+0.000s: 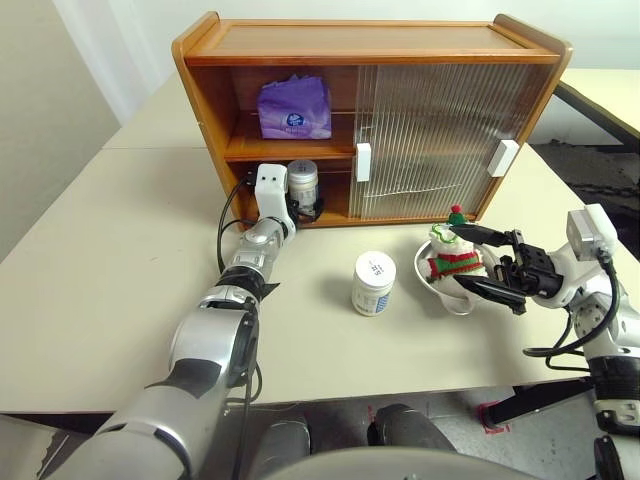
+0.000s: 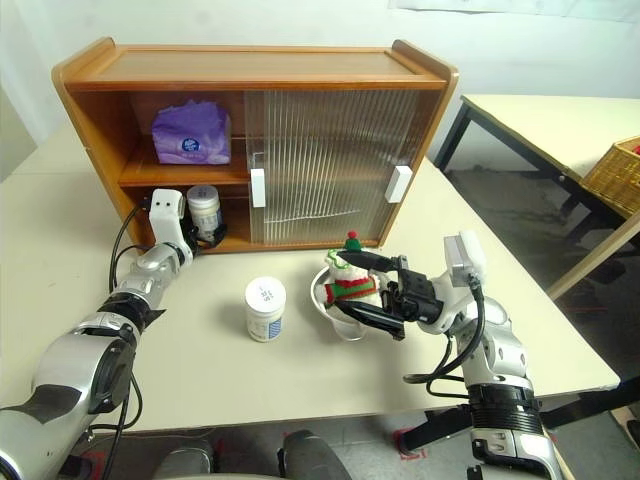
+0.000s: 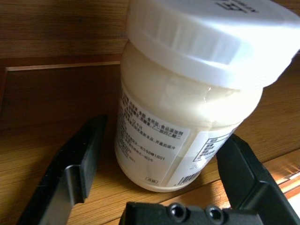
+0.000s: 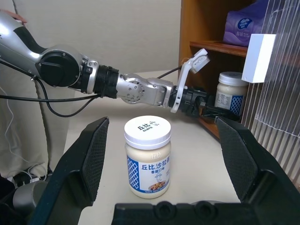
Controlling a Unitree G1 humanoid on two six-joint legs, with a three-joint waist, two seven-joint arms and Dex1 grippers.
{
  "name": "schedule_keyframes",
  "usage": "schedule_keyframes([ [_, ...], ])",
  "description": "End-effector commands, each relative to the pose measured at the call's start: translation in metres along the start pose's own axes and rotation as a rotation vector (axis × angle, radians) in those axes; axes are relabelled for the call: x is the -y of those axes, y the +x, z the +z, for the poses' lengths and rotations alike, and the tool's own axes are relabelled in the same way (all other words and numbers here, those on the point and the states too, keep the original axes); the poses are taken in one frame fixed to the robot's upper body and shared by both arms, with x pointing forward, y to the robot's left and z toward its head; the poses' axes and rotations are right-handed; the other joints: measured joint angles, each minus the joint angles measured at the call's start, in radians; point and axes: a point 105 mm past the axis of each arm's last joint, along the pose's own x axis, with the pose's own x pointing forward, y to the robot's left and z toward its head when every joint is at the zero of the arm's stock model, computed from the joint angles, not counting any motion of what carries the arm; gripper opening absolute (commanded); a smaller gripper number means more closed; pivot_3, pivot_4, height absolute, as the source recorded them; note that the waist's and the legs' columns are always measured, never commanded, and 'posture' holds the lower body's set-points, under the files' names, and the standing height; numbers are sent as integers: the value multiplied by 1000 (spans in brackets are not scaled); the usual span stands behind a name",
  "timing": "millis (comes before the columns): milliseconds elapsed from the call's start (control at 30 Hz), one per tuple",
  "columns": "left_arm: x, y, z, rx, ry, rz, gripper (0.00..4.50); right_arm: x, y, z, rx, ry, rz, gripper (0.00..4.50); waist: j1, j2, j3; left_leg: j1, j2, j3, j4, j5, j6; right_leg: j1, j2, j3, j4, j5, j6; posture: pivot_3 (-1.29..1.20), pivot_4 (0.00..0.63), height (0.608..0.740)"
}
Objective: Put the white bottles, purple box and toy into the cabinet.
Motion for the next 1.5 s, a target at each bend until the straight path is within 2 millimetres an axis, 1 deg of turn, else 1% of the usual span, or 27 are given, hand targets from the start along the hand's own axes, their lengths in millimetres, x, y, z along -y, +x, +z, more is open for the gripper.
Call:
schedule_keyframes([
  [33, -1, -2, 1, 18, 2, -10, 4471, -2, 1, 0, -1, -15, -1, 4500, 0, 0, 0, 0, 0, 0, 0, 0, 0, 0, 0, 0, 0, 0, 0, -161, 0, 740],
  [133, -1, -6, -5, 20, -12, -15, 4471, -2, 0, 0, 4, -18, -6, 4500, -1, 0, 0, 0, 0, 0, 0, 0, 0, 0, 0, 0, 0, 0, 0, -162, 0, 740],
  [233, 3, -12, -12, 28, -18, -35, 4471, -2, 0, 0, 4, -15, -10, 4500, -5, 0, 0, 0, 0, 0, 0, 0, 0, 0, 0, 0, 0, 0, 0, -161, 0, 740],
  [300, 6, -17, -12, 46, -21, -48, 4471, -3, 0, -1, 3, -12, -11, 4500, -7, 0, 0, 0, -1, 0, 0, 0, 0, 0, 0, 0, 0, -1, 0, -161, 0, 740],
  [400, 4, -31, -9, 79, -11, -41, 4471, -3, 1, -2, 6, -9, -9, 4500, -10, 0, 0, -1, -1, 0, 0, 0, 0, 0, 0, 0, -1, -1, 1, -152, 0, 740],
  [467, 2, -39, -7, 87, -8, -24, 4077, -2, 3, -2, 6, -8, -7, 4500, -11, 0, 0, -1, -2, 0, 0, 0, 0, 0, 0, 0, -1, -1, 1, -148, 0, 740],
  [533, 2, -45, -7, 82, -9, -20, 3513, -2, 3, -2, 7, -7, -5, 4500, -11, 0, 0, -1, -2, 0, 0, 0, 0, 0, 0, 0, -1, -1, 0, -148, 0, 740],
  [667, 2, -58, -8, 76, 5, -24, 2115, -1, 5, -3, 5, -7, 3, 4500, -9, 0, 0, 0, -2, 0, 0, 0, 1, 0, 0, 0, -1, -1, -1, -141, 0, 740],
  [767, -7, -64, 0, 108, 27, 14, 1125, -1, 4, -3, 2, -7, 4, 4500, -8, 0, 0, 0, -2, 0, 0, -1, 1, 0, 0, 0, -1, 0, -2, -140, 0, 740],
  [800, -11, -65, 2, 118, 31, 29, 728, -1, 4, -3, 1, -6, 4, 4500, -7, 0, 0, 0, -2, 0, 0, -1, 1, 0, 0, 0, -1, 1, -5, -140, 0, 740],
  [867, -16, -65, 6, 136, 31, 53, 98, -1, 4, -4, -1, -5, 4, 4500, -6, 0, 0, 0, -2, 0, 0, -1, 1, 0, 0, 0, -1, 2, -6, -140, 0, 740],
  [1033, -23, -60, 7, 126, 57, 83, 42, -1, 4, -4, -4, -5, 6, 4500, -2, 0, 0, 0, -1, -1, 0, -1, 1, 0, -1, 0, -1, 4, -10, -140, 0, 740],
  [1233, -20, -47, 3, 91, 63, 82, 42, -1, 3, -3, -8, -10, 1, 4500, -1, 0, 0, 0, -1, -1, 0, -1, 1, 0, -1, 0, -1, 5, -12, -143, 0, 740],
  [1500, -13, -35, 8, 102, 63, 76, 42, -1, 2, -3, -12, -9, -1, 4500, -1, 0, 0, 0, -1, -1, 0, -1, 1, 0, -1, 0, -1, 5, -11, -148, 0, 740],
])
